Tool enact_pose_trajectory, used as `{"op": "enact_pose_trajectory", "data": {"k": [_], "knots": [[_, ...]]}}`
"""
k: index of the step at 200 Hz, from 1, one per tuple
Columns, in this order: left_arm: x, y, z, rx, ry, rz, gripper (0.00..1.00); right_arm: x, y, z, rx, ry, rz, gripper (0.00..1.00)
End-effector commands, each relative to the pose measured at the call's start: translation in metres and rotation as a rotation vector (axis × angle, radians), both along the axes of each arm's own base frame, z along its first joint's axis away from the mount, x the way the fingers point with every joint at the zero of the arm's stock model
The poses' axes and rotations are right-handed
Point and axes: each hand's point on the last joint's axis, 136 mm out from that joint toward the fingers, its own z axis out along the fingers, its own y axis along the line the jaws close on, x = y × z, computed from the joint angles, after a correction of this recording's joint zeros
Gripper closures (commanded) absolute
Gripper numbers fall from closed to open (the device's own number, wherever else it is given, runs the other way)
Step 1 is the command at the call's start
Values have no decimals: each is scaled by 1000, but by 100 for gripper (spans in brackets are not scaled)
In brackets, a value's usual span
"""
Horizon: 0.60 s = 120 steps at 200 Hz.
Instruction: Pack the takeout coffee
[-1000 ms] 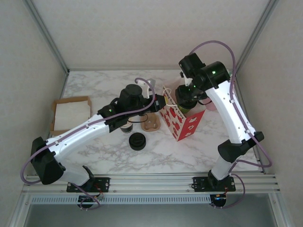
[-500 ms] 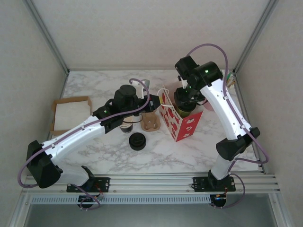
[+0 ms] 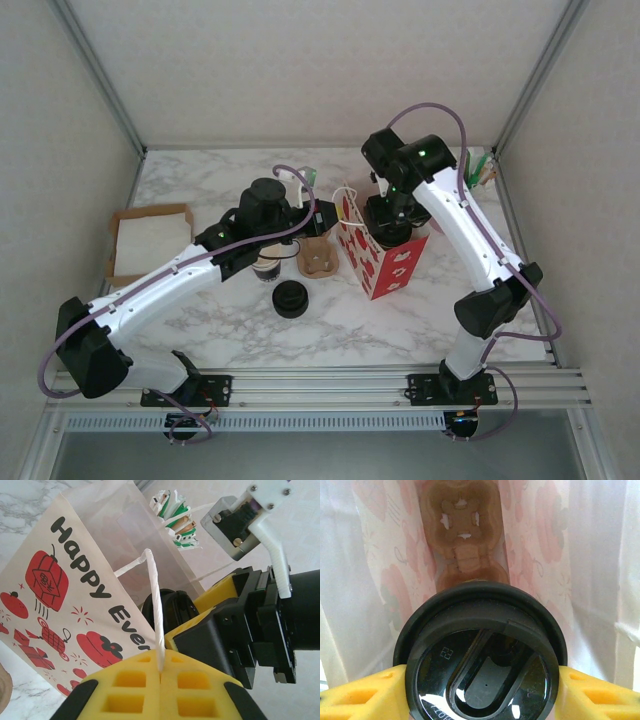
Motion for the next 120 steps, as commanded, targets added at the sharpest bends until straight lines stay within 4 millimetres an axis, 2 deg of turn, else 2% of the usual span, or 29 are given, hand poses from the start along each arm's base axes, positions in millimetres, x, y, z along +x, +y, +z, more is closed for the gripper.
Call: {"op": "enact_pose_trajectory", "data": {"k": [1,53,120], "knots": [[-1,2,8,-13,-39,-17,100,-18,-9,-12,-65,99,13,35],[-1,5,5,-8,-36,-10,100,-15,-7,-15,-63,102,12,34],[-2,10,7,0,-43,-6,100,-10,-20,1,-33,50,-30,34]]}}
